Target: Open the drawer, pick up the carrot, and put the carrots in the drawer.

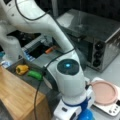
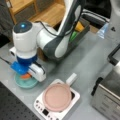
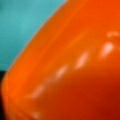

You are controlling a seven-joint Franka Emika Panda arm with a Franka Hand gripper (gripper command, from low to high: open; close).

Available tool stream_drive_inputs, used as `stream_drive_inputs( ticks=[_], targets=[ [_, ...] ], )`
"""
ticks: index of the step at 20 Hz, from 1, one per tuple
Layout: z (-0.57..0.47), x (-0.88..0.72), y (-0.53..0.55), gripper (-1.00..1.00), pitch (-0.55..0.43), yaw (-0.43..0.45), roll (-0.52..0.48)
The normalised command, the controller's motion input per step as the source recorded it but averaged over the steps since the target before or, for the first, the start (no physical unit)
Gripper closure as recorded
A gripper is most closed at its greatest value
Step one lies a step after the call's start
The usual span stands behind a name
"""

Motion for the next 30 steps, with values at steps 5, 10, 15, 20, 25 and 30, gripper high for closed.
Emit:
stream_drive_inputs(
  ticks=[5, 10, 15, 20, 25, 30],
  targets=[
    [0.28, 0.04, 0.15, 1.00, 0.133, -0.111, 0.071],
    [0.20, 0.02, 0.15, 1.00, 0.124, -0.132, 0.061],
    [0.15, 0.00, 0.13, 1.00, 0.106, -0.150, 0.052],
    [0.20, -0.04, 0.15, 1.00, 0.110, -0.157, 0.042],
    [0.24, -0.06, 0.20, 1.00, 0.108, -0.142, 0.037],
    [0.17, -0.05, 0.20, 1.00, 0.057, -0.139, 0.061]
  ],
)
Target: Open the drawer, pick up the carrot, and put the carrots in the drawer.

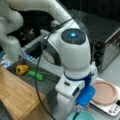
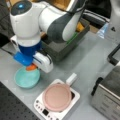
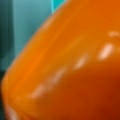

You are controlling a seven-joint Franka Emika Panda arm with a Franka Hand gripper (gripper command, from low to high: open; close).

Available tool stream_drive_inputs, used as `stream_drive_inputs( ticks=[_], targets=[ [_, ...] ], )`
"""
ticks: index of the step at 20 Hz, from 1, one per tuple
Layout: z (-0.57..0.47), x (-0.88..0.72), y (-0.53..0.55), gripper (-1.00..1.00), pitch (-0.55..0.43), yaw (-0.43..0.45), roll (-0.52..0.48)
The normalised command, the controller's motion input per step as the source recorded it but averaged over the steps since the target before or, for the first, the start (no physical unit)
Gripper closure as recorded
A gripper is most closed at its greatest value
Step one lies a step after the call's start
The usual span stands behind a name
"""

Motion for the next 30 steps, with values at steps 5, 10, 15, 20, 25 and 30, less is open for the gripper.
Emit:
stream_drive_inputs(
  ticks=[5, 10, 15, 20, 25, 30],
  targets=[
    [0.09, -0.08, 0.12, 1.00, 0.048, -0.162, 0.047],
    [0.10, -0.17, 0.09, 1.00, 0.025, -0.154, 0.052],
    [0.06, -0.29, 0.07, 1.00, -0.032, -0.125, 0.077],
    [0.03, -0.46, 0.01, 1.00, -0.063, -0.104, 0.048],
    [-0.07, -0.53, -0.02, 1.00, -0.114, -0.082, 0.031],
    [-0.12, -0.56, 0.03, 1.00, -0.110, -0.040, -0.030]
  ],
)
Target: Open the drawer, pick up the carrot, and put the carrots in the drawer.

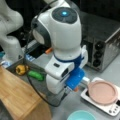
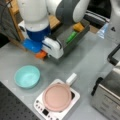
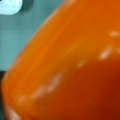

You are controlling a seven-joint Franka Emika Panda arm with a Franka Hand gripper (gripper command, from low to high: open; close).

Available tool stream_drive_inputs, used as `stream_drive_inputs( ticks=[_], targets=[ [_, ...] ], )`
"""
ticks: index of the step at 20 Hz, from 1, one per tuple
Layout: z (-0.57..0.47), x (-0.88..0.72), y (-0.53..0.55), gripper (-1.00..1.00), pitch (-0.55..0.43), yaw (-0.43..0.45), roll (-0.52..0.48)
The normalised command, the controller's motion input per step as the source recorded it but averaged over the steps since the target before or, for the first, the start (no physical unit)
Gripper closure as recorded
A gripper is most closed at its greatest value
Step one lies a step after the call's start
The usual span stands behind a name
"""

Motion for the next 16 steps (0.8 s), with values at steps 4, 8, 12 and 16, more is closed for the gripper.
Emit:
stream_drive_inputs(
  ticks=[4, 8, 12, 16],
  targets=[
    [-0.15, -0.50, 0.00, 1.00, -0.100, 0.064, -0.153],
    [-0.16, -0.40, -0.04, 1.00, -0.148, 0.176, -0.173],
    [-0.05, -0.30, -0.05, 1.00, -0.158, 0.188, -0.147],
    [-0.01, -0.32, -0.14, 1.00, -0.190, 0.296, -0.254]
  ],
)
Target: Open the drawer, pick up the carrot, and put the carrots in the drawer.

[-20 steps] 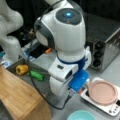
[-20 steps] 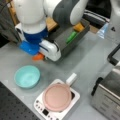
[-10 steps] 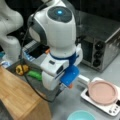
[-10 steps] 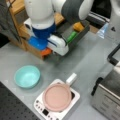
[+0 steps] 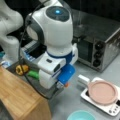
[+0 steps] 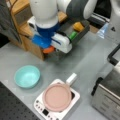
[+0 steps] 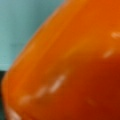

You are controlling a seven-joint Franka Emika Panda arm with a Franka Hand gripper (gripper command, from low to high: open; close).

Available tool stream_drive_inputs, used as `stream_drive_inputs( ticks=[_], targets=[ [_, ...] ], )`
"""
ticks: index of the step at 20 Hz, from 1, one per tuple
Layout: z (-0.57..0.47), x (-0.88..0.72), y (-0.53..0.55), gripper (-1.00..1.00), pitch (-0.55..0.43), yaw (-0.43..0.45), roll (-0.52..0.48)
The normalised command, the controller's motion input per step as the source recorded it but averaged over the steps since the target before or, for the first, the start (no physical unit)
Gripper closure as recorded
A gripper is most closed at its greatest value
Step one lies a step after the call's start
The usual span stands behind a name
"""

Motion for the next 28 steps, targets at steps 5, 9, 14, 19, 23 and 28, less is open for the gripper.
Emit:
stream_drive_inputs(
  ticks=[5, 9, 14, 19, 23, 28],
  targets=[
    [0.09, -0.37, -0.27, 1.00, -0.201, 0.432, -0.310],
    [0.00, -0.35, -0.15, 1.00, -0.178, 0.318, -0.152],
    [-0.17, -0.30, -0.01, 1.00, -0.193, 0.237, -0.037],
    [-0.15, -0.27, 0.03, 1.00, -0.226, 0.296, -0.037],
    [-0.08, -0.29, -0.04, 1.00, -0.208, 0.394, -0.029],
    [-0.05, -0.31, -0.04, 1.00, -0.192, 0.284, -0.003]
  ],
)
